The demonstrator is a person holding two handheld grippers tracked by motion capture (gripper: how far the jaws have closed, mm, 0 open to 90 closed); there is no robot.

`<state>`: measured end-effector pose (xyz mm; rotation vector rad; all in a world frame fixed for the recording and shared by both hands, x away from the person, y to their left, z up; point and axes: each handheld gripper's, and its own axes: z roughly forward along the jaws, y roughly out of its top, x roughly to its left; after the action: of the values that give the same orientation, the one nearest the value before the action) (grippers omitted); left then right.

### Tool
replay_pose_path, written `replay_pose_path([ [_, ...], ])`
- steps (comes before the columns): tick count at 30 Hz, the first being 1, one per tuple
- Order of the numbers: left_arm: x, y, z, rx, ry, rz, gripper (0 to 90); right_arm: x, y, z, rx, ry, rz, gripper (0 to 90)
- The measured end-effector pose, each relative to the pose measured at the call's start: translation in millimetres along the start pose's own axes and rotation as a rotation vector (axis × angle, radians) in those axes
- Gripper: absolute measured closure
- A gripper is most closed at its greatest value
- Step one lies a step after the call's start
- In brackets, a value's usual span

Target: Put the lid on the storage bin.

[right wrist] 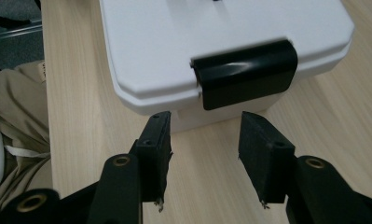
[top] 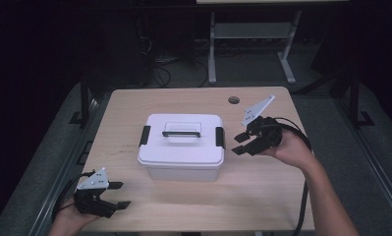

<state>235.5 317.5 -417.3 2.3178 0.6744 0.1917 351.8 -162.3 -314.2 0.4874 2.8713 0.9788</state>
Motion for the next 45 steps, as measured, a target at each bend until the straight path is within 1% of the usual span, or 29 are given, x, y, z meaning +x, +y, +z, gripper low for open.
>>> replay_pose_path([
  [18,0.2,-1.2,-0.7,-0.003,0.006,-0.008,27.4,-0.3,-29.4,2.9,-0.015,-0.004,0.037,51.9],
  [19,0.2,-1.2,-0.6,-0.003,0.006,-0.009,27.4,0.2,-31.0,2.7,-0.012,-0.006,0.046,51.9],
  [26,0.5,-1.0,0.3,0.001,0.005,-0.01,27.4,-0.3,-42.0,2.8,-0.021,-0.006,0.061,51.0],
  [29,0.5,-1.2,0.2,0.001,0.006,-0.009,27.4,-0.3,-46.3,3.2,-0.021,-0.006,0.075,50.6],
  [31,0.5,-1.3,0.0,-0.001,0.007,-0.01,27.4,-0.7,-49.5,3.9,-0.022,-0.007,0.073,50.7],
  [32,0.4,-1.3,0.0,0.0,0.007,-0.01,27.4,-0.2,-50.7,4.4,-0.022,-0.005,0.081,50.6],
  [33,0.4,-1.3,0.0,0.0,0.007,-0.01,27.4,-0.6,-52.1,4.8,-0.023,-0.005,0.075,50.4],
  [35,0.2,-1.3,0.0,0.0,0.006,-0.009,27.4,-0.3,-54.4,5.6,-0.026,-0.003,0.077,50.5],
  [42,-0.6,-0.8,1.2,0.006,0.007,-0.01,27.4,0.8,-65.1,8.3,-0.026,0.0,0.102,50.4],
  [45,-0.6,-0.3,1.6,0.011,0.006,-0.002,27.4,0.6,-69.3,8.5,-0.026,0.001,0.109,50.4],
])
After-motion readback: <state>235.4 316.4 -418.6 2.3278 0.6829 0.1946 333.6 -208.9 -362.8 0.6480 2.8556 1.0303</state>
